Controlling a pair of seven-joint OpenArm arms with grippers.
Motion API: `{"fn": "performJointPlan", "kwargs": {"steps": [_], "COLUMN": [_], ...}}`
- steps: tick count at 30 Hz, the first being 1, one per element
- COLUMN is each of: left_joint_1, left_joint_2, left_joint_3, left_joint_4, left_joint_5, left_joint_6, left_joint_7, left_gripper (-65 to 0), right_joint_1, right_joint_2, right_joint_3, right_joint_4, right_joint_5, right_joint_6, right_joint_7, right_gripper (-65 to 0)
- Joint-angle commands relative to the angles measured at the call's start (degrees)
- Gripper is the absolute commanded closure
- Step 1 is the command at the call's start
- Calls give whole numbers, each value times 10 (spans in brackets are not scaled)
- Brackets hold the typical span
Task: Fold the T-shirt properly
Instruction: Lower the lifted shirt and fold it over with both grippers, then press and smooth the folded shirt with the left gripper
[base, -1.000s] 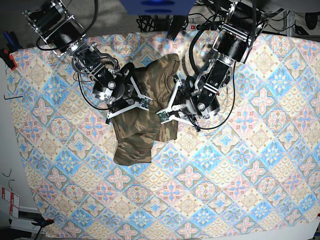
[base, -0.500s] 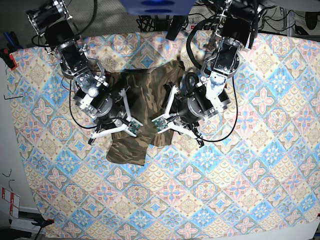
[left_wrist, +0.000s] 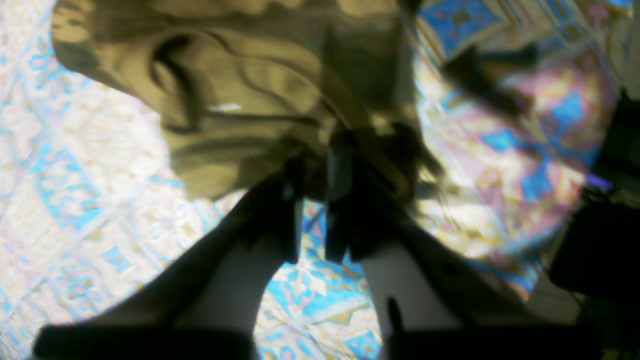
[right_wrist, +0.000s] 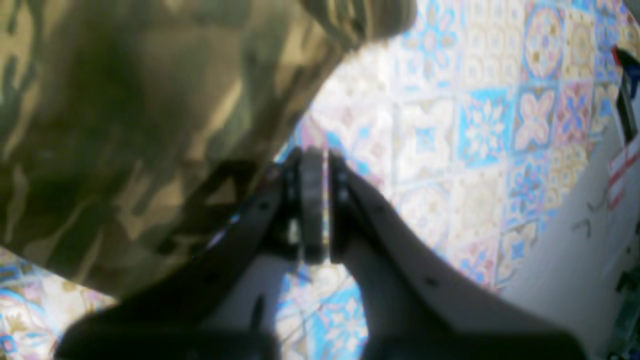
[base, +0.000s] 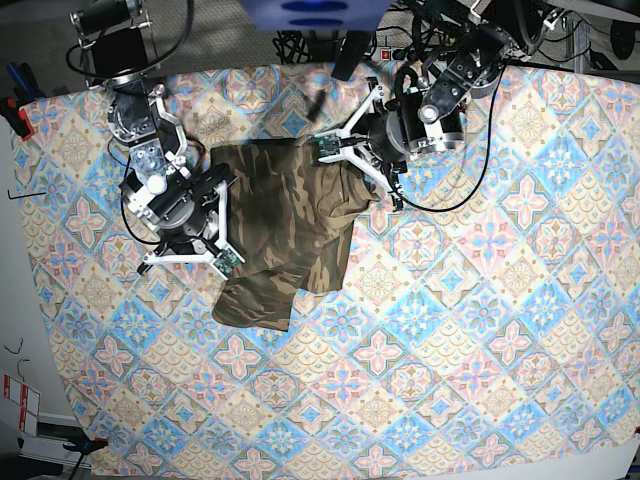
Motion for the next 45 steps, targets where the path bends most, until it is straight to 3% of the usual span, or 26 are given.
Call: {"fn": "performJointPlan", "kwargs": {"steps": [1, 8, 13, 20, 22, 30, 37, 40, 45], "left_joint_1": [-5, -46, -92, -153, -167, -250, -268, -299, -365], "left_joint_2": [-1, 16, 67, 75, 94, 156, 191, 203, 236], "left_joint_3": [7, 65, 25, 8, -17, -51, -56, -56, -56], "left_joint_4": [-2, -85, -172, -188, -208, -445, -485, -526, -639], "left_joint_5": [0, 0, 5, 6, 6, 6, 6, 3, -1], "left_joint_6": [3, 3, 3, 3, 3, 3, 3, 59, 124], "left_joint_7": [-3, -6, -7, -7, -12, -126, -191, -203, -276], "left_gripper": [-78, -78, -77, -77, -77, -77, -77, -78, -77], "right_joint_1": [9, 7, -19, -54, -64, -79, -79, -79, -79], "right_joint_2": [4, 3, 3, 6, 6, 6, 7, 7, 7], "right_joint_3": [3, 2, 2, 2, 2, 2, 3, 3, 3], "right_joint_4": [10, 10, 12, 14, 15, 16, 15, 15, 15], "right_joint_5": [-3, -3, -3, -4, -4, -4, -4, -4, -4], "right_joint_6": [-4, -4, -4, -4, -4, -4, -4, -4, -4], "right_joint_7": [6, 3, 5, 6, 6, 6, 6, 6, 6], "right_gripper": [-11, -11, -11, -11, -11, -11, -11, -11, -11]}}
